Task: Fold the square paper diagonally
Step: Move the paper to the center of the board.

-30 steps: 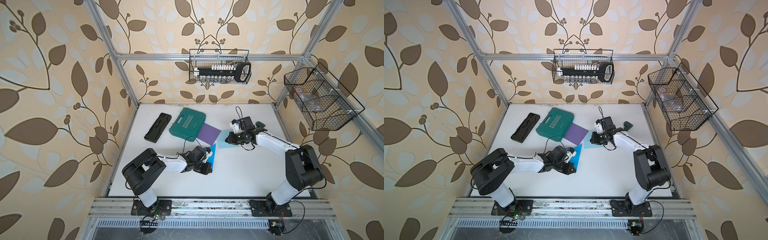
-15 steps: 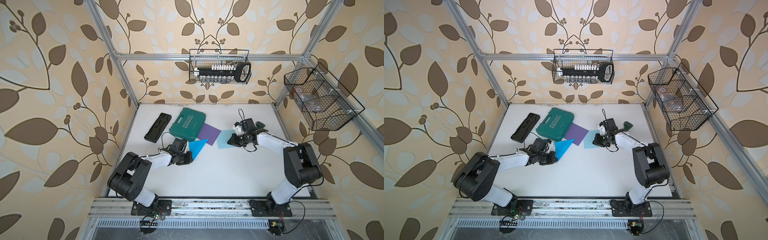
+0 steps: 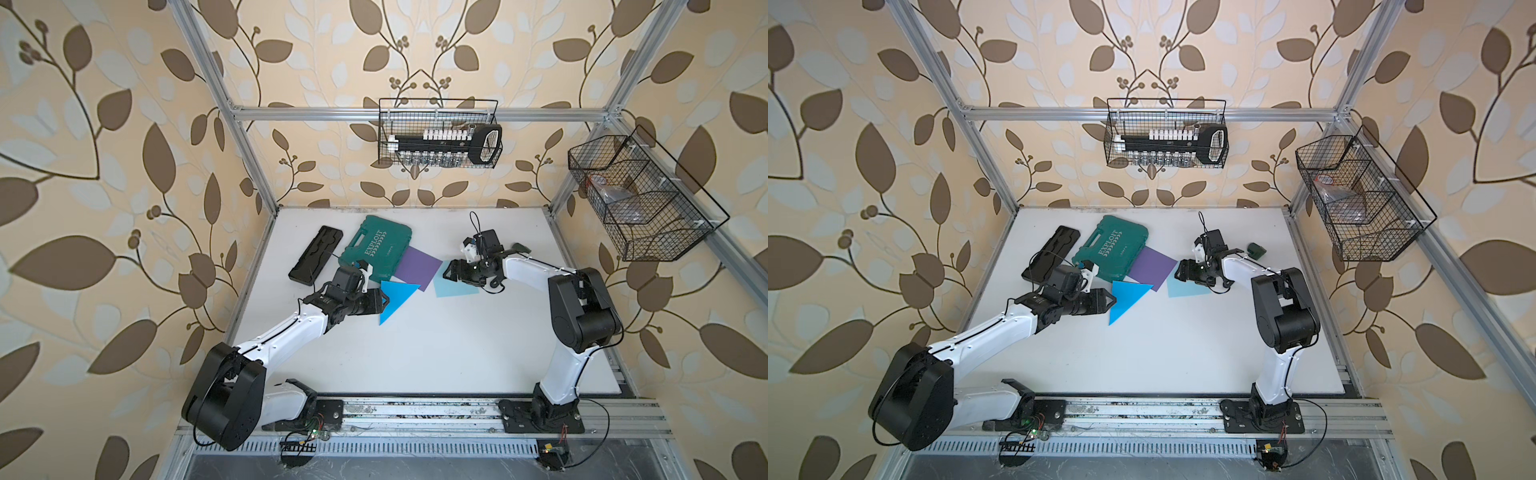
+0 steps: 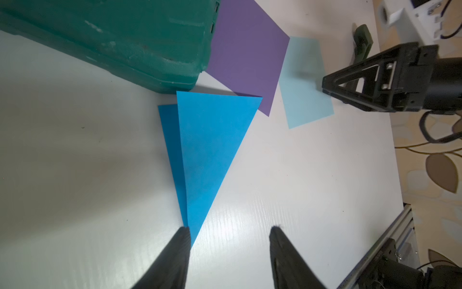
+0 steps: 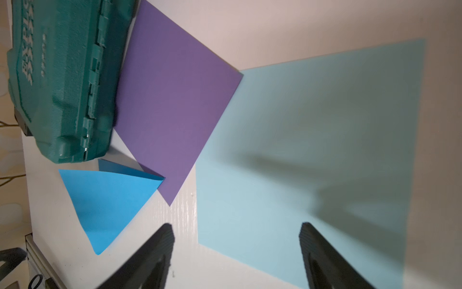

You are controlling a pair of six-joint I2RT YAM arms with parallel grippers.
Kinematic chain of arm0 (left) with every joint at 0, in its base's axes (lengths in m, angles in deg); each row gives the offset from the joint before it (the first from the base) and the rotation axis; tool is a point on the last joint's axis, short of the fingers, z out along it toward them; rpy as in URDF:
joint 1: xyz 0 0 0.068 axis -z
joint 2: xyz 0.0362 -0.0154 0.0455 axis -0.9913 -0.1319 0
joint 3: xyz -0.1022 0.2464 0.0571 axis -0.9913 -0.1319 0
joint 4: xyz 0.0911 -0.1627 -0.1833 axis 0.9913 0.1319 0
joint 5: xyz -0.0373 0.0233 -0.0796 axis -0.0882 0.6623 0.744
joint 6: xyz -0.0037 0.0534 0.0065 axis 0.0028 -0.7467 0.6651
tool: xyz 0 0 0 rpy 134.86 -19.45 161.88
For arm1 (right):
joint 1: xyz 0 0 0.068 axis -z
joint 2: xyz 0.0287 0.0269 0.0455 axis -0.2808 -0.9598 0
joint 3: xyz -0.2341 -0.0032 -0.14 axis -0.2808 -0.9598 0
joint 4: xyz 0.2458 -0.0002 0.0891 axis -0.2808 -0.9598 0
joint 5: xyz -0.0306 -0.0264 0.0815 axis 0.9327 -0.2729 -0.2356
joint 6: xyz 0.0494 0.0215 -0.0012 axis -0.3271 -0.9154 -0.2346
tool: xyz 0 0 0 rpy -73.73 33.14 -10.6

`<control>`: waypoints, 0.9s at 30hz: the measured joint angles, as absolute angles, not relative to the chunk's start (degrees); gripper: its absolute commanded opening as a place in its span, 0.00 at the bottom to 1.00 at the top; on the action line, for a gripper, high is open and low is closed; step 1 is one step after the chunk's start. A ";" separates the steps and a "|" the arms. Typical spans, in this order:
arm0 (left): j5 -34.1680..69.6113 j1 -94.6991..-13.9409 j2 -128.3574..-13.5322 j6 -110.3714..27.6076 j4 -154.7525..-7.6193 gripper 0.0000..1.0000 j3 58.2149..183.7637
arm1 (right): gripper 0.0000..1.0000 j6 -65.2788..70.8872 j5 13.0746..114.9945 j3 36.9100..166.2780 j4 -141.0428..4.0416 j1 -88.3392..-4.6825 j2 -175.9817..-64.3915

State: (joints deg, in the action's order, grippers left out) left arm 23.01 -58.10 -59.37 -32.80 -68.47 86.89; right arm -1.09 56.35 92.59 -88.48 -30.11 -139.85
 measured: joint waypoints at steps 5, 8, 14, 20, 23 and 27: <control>23.08 -57.19 -59.37 -32.89 -68.82 0.71 86.87 | 0.92 -1.07 56.09 92.70 -87.28 -30.07 -140.97; 22.92 -55.28 -59.46 -32.95 -69.02 0.72 86.78 | 0.90 -1.22 56.07 92.41 -86.73 -30.07 -140.99; 22.92 -53.91 -61.10 -32.89 -70.22 0.71 86.78 | 0.82 -2.31 55.46 86.53 -81.35 -30.24 -138.21; 22.79 -51.81 -66.45 -32.84 -70.74 0.71 88.68 | 0.79 -3.86 55.04 77.42 -79.74 -33.87 -131.26; 22.53 -49.64 -68.97 -32.87 -70.90 0.70 91.37 | 0.75 -4.96 55.15 72.74 -80.59 -36.12 -126.80; 22.38 -47.44 -72.11 -32.95 -71.07 0.65 95.48 | 0.71 -6.01 55.63 67.45 -85.05 -37.30 -120.40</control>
